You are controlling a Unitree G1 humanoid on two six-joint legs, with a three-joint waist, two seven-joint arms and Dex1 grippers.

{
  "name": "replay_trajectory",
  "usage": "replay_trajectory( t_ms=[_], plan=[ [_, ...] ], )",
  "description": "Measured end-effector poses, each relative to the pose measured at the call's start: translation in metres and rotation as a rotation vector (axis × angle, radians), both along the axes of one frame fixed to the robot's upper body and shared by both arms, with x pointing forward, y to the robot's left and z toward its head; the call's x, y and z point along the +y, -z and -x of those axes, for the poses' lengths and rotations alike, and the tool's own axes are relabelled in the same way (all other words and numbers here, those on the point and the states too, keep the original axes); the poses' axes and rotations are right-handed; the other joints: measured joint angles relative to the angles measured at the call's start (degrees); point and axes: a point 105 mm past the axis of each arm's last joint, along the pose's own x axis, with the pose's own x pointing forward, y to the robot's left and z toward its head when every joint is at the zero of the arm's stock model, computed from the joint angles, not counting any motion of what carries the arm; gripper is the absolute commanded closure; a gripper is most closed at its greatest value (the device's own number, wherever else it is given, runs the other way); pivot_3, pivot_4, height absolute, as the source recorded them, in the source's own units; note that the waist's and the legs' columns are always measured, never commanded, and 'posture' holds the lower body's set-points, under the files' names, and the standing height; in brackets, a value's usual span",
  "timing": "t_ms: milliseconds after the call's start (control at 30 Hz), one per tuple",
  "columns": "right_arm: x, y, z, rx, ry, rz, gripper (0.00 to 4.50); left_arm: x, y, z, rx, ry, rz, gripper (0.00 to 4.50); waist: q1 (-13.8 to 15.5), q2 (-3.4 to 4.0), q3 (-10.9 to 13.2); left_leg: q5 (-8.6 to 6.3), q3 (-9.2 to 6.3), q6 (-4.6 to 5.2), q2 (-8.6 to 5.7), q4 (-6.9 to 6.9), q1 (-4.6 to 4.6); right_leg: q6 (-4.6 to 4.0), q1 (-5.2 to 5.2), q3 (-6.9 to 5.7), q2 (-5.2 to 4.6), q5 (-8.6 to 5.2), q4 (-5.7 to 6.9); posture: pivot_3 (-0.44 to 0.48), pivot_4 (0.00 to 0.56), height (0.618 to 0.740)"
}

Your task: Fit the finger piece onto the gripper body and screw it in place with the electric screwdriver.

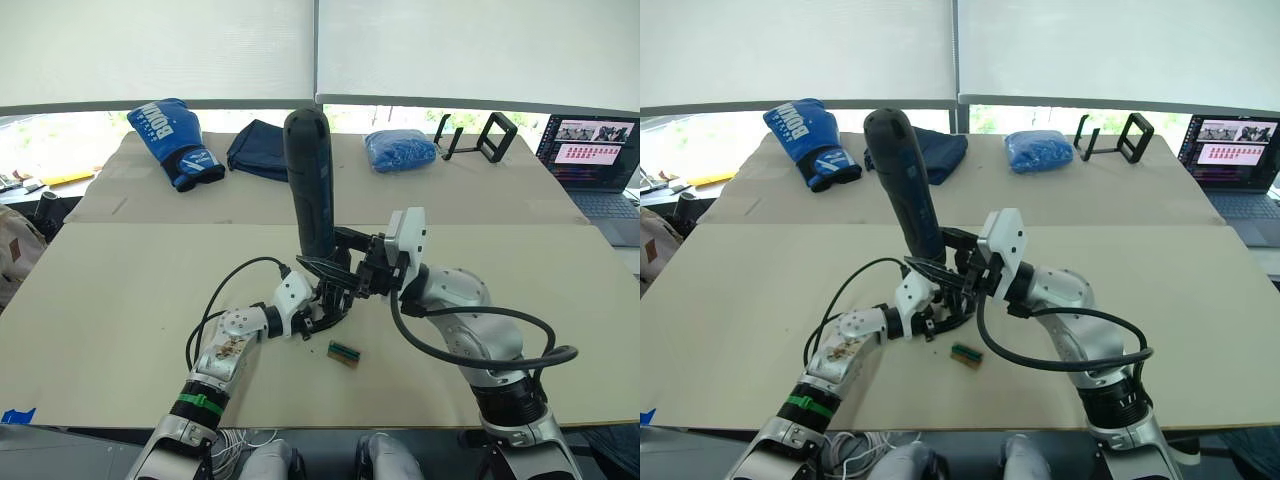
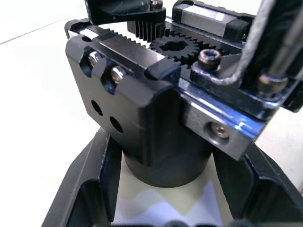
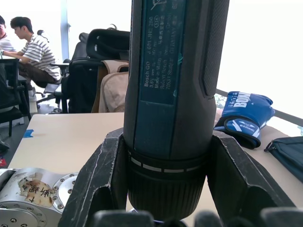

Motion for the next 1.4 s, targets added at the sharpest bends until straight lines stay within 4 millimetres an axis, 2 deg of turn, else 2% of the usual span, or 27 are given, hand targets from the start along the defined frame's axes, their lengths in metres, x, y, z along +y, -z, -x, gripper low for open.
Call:
replay_trajectory(
  t_ms=[367,733,967,1133,1200,1300,1400],
  plan=[
    [0.0,0.0,0.001,-0.006,-0.013,0.01,2.56,0.0,0.0,0.0,0.001,0.0,0.001,2.21,0.0,0.0,0.0,0.0,0.0,0.01,0.0,0.0,-0.02,0.0,-0.01,-0.01,-0.02,0.0,-0.01,0.0,0.15,0.74],
    [-0.003,-0.013,0.0,-0.018,-0.047,0.046,2.56,-0.003,-0.002,-0.006,-0.001,0.004,0.009,2.21,0.4,-0.01,0.0,-0.01,-0.05,0.06,-0.06,0.05,-0.36,-0.01,-0.2,-0.15,-0.22,0.01,-0.04,0.0,0.15,0.74],
    [-0.018,-0.051,0.004,-0.102,-0.084,-0.048,2.56,-0.005,-0.003,-0.008,-0.01,0.007,0.015,2.21,0.5,0.0,0.0,-0.02,-0.1,0.1,-0.09,0.05,-0.37,0.0,-0.16,-0.26,-0.27,0.02,-0.04,0.0,0.15,0.74],
    [-0.02,-0.063,0.018,-0.147,-0.149,-0.076,2.56,-0.006,-0.002,-0.008,-0.011,0.007,0.021,2.21,0.5,0.0,0.0,-0.02,-0.11,0.11,-0.09,0.05,-0.36,0.01,-0.14,-0.28,-0.29,0.02,-0.05,0.0,0.15,0.74],
    [-0.021,-0.067,0.024,-0.163,-0.173,-0.086,2.56,-0.005,-0.003,-0.009,-0.009,0.003,0.025,1.19,0.5,0.0,0.0,-0.03,-0.11,0.12,-0.09,0.05,-0.37,0.01,-0.15,-0.28,-0.3,0.02,-0.05,0.0,0.15,0.74],
    [-0.022,-0.076,0.036,-0.19,-0.215,-0.107,2.56,-0.005,-0.003,-0.009,-0.005,-0.002,0.034,0.05,0.5,-0.01,0.0,-0.04,-0.12,0.14,-0.09,0.05,-0.37,0.01,-0.15,-0.28,-0.37,0.02,-0.07,0.0,0.15,0.74],
    [-0.032,-0.085,0.046,-0.174,-0.231,-0.117,2.56,-0.002,-0.003,-0.009,-0.006,-0.008,0.032,0.05,0.5,-0.04,0.1,-0.04,-0.15,0.15,-0.09,0.05,-0.4,0.0,-0.15,-0.32,-0.56,0.03,-0.1,0.0,0.15,0.74]
  ],
)
